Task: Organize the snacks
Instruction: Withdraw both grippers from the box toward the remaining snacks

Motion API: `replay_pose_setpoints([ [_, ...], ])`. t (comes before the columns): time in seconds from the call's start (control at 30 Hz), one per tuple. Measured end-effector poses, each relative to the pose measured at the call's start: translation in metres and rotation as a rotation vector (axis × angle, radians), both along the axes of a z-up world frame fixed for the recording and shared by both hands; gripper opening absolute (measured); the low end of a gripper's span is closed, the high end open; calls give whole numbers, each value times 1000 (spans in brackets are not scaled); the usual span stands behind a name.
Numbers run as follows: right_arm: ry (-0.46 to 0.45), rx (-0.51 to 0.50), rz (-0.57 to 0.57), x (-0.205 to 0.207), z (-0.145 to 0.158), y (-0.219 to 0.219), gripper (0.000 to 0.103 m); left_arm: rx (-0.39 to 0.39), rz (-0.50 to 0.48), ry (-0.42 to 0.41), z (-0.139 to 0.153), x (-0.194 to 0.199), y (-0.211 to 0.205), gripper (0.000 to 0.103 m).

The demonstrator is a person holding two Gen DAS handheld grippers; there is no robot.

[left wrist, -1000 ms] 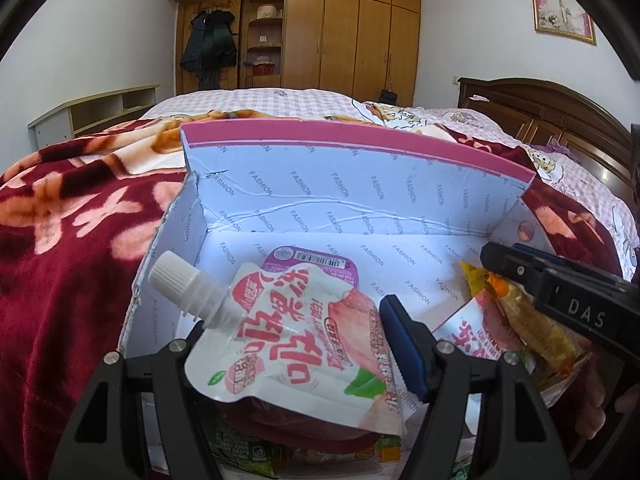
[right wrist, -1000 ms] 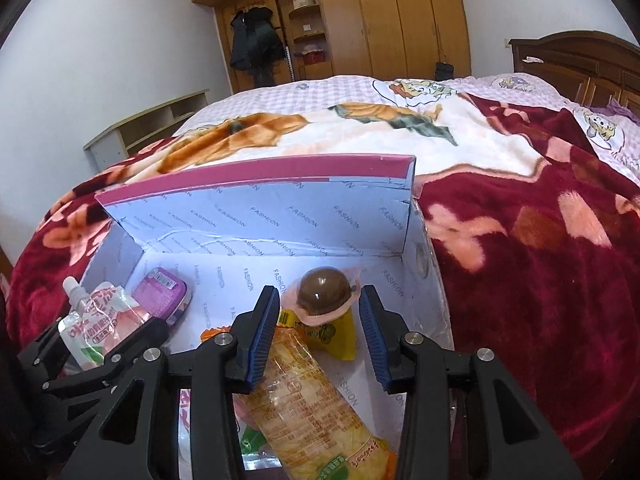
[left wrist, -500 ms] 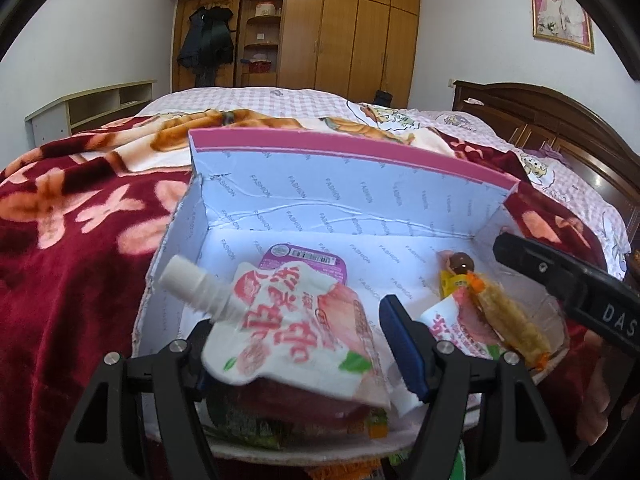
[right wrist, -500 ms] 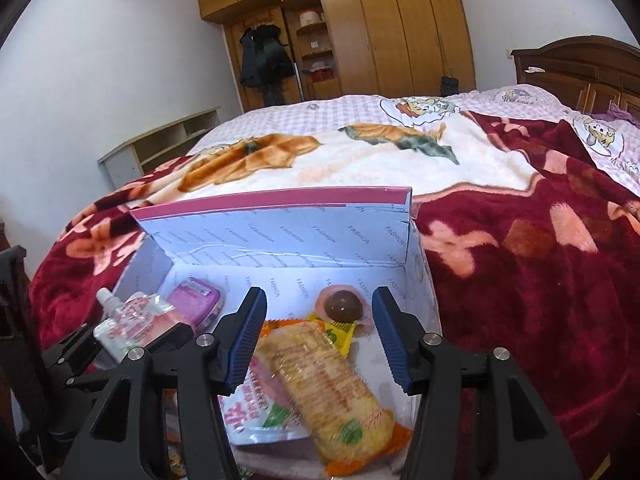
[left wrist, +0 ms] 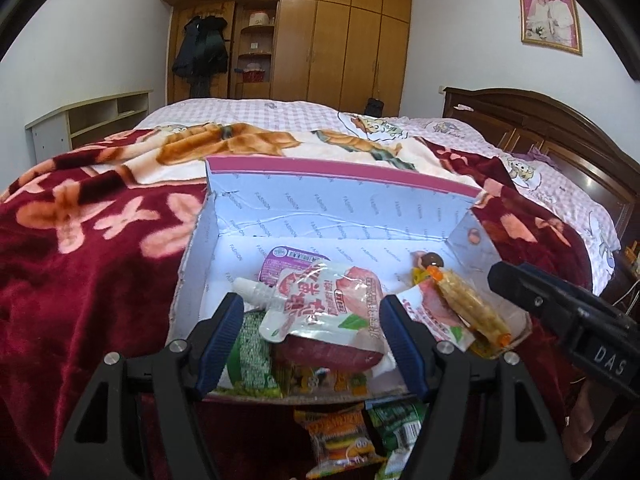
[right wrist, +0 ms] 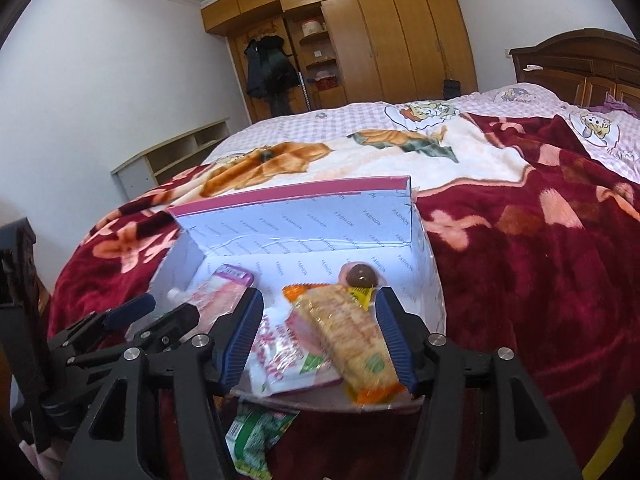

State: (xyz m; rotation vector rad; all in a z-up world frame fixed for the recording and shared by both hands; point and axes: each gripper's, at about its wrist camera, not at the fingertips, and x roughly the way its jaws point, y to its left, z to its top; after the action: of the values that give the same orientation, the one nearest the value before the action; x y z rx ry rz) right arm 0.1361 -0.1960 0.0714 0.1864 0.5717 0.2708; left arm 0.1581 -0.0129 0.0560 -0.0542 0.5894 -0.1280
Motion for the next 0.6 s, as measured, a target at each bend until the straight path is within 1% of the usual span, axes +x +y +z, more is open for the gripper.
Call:
replay_pose_setpoints([
  [0.13,-16,1,5,-14,2,3,60,10,-4,-2,4,-13,0,74],
  [0.27,-21,9,10,-26,2,3,61,0,-4,7,5,-24,3,74],
  [0.43,-12,20,2,-36,-2,1,61,-35,-10,47,-4,-36,6,74],
  [0.6,4,21,-8,-43,-11,-2,61,-37,4,78,-13,-44,9,74],
])
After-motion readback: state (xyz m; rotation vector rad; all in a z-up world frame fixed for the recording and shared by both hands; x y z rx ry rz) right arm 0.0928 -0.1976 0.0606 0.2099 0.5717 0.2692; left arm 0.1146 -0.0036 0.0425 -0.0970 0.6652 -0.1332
